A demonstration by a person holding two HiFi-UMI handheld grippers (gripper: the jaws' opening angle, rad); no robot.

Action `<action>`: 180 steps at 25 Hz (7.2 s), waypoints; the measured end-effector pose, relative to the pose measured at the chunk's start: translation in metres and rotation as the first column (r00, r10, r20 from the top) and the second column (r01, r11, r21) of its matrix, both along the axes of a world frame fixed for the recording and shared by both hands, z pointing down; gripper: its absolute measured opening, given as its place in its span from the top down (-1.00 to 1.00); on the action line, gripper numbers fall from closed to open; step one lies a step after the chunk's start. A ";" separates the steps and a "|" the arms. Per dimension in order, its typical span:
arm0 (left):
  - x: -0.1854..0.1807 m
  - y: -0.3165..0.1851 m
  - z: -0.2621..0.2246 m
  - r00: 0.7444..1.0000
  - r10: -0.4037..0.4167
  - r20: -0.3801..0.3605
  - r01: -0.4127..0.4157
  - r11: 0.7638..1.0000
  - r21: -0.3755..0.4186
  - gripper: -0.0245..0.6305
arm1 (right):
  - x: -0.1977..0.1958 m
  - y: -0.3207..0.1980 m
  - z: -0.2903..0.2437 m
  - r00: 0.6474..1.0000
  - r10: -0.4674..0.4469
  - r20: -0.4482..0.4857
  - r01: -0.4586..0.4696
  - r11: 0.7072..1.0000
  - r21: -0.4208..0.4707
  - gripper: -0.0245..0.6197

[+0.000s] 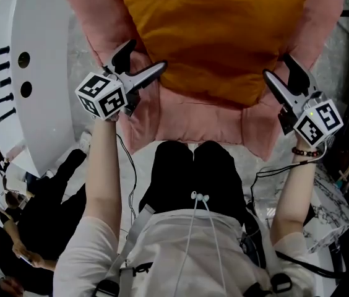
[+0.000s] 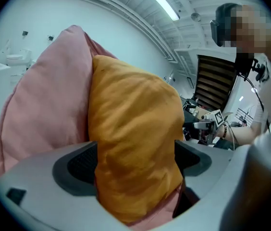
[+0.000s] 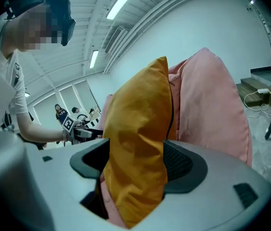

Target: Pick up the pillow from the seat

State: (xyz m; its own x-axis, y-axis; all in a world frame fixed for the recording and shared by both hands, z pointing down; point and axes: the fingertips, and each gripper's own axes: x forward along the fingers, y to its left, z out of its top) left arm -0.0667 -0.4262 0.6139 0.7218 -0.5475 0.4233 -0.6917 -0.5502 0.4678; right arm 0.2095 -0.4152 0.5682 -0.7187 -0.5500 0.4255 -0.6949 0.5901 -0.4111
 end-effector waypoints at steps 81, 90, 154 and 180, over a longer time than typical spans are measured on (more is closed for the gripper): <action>0.030 0.007 -0.039 0.981 0.101 -0.165 -0.093 0.994 0.059 -0.17 | -0.051 0.011 -0.009 0.968 -0.156 -0.195 0.177 0.980 0.096 0.30; 0.033 0.009 -0.076 0.978 0.127 -0.166 -0.110 0.988 0.105 -0.16 | -0.050 0.015 -0.043 0.974 -0.125 -0.191 0.153 0.978 0.142 0.30; 0.057 0.046 -0.409 0.961 0.221 -0.164 -0.103 0.842 0.530 -0.14 | -0.031 0.058 -0.360 0.975 0.016 -0.220 0.107 0.837 0.537 0.29; 0.077 0.036 -0.452 0.961 0.230 -0.152 -0.088 0.778 0.622 -0.13 | -0.012 0.045 -0.393 0.981 0.031 -0.190 0.093 0.789 0.608 0.29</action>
